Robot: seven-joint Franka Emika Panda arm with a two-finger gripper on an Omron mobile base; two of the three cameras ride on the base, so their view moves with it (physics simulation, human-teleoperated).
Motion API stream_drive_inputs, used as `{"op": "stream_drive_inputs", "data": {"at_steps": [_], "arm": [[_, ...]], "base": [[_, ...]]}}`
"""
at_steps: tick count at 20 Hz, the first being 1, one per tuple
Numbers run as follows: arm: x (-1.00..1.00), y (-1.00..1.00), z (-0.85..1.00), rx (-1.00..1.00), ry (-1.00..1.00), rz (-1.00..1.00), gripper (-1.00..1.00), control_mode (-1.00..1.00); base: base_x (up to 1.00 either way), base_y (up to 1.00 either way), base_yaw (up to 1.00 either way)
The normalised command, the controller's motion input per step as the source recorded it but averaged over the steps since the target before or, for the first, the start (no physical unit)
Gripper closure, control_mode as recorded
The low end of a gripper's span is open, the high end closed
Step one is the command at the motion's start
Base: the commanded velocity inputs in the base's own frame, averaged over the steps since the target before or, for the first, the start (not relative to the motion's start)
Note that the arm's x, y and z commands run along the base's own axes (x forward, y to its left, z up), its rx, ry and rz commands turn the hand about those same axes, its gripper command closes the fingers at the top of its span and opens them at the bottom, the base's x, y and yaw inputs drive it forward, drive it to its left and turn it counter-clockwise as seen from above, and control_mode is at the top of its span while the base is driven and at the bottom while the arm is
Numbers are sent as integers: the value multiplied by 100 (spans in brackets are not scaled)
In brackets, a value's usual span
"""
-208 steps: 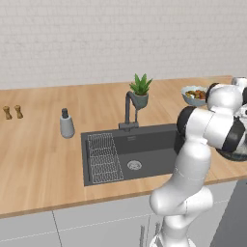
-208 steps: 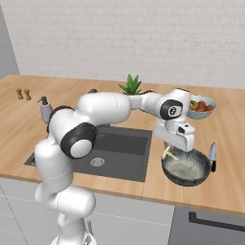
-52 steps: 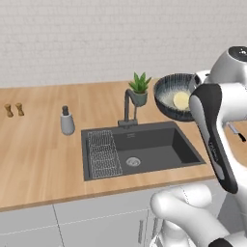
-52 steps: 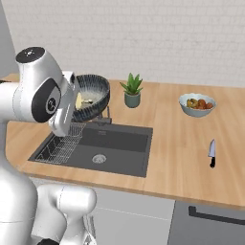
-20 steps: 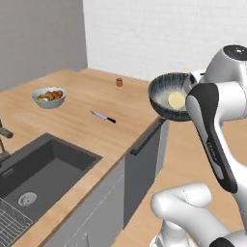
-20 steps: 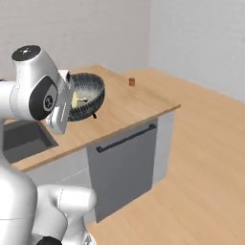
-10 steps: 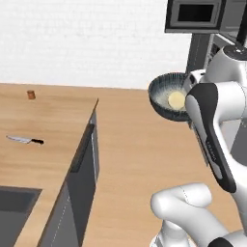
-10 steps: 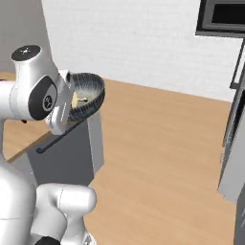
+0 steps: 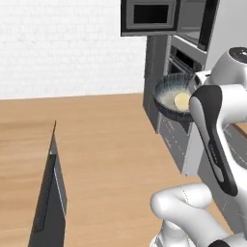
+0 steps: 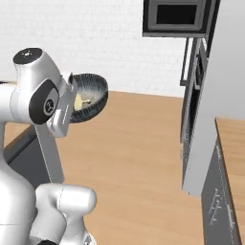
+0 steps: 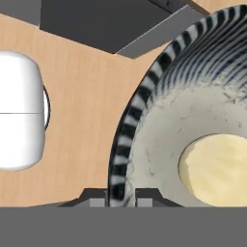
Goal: Pick the mushroom from the sink and place it in the bowl. Then pick the bowl and place it in the microwave. Then close the microwave door and press the start button.
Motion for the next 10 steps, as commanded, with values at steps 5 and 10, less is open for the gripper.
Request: {"op": "stream_drive_inputs", "data": {"at_steps": [5,10], "arm": [[0,0,0,0,0,0,100,100],[0,0,0,0,0,0,100,100]], "base": [[100,0,-11],[100,7,-22]]}}
